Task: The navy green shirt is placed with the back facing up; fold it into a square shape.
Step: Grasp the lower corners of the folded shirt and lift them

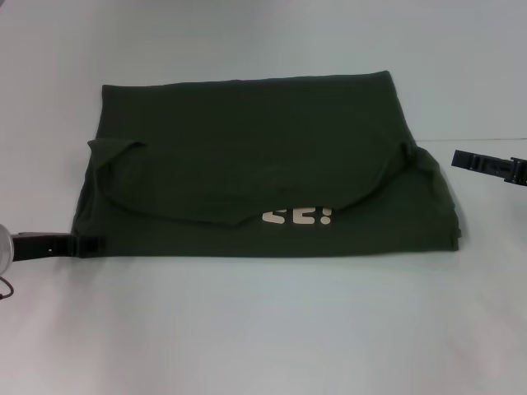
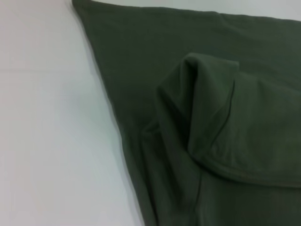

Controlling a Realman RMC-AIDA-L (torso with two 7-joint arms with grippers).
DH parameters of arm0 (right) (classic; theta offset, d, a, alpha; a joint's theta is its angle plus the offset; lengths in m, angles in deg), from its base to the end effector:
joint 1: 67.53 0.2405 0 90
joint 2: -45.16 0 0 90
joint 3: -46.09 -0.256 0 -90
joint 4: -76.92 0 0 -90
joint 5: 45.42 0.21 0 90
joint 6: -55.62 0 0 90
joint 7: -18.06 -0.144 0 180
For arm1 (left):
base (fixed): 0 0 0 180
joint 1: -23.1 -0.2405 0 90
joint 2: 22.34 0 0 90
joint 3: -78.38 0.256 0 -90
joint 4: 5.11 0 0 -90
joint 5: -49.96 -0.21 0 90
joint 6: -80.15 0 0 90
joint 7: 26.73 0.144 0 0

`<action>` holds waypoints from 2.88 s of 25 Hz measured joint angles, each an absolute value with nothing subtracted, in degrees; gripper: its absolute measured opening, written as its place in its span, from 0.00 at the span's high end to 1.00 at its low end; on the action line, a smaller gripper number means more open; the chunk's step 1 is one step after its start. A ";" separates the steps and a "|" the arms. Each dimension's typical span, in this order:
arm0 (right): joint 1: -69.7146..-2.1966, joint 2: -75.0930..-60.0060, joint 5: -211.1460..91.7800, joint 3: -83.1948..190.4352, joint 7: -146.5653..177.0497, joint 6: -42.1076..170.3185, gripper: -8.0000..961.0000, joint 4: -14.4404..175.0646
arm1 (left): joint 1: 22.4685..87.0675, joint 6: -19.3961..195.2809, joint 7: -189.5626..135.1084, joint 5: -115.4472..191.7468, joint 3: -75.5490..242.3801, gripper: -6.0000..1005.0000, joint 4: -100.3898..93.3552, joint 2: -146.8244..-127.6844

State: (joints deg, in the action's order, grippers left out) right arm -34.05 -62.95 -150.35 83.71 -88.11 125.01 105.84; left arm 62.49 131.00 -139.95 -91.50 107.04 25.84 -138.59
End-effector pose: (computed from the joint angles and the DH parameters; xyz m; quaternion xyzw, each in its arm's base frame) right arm 0.3071 0.3968 0.0812 -0.7912 0.4666 0.2853 0.2736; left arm -0.3370 0.4052 0.0262 -0.7906 -0.4946 -0.0675 0.3548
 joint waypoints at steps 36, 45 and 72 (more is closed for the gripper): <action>-29.64 -58.16 -155.58 91.39 -104.75 126.19 0.08 106.46 | 63.38 128.50 -143.60 -93.57 108.53 0.99 25.74 -138.54; -20.57 -56.53 -181.58 92.65 -118.56 128.40 0.08 106.51 | 63.51 128.28 -143.63 -93.46 108.03 0.99 25.74 -138.53; -19.83 -64.71 -186.65 94.55 -109.88 112.03 0.22 102.79 | 63.54 128.14 -143.62 -93.38 107.92 0.99 25.74 -138.66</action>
State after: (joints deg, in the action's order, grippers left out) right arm -19.83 -64.71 -186.65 94.55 -109.88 112.03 102.79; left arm 63.54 128.14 -143.62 -93.38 107.92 25.74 -138.66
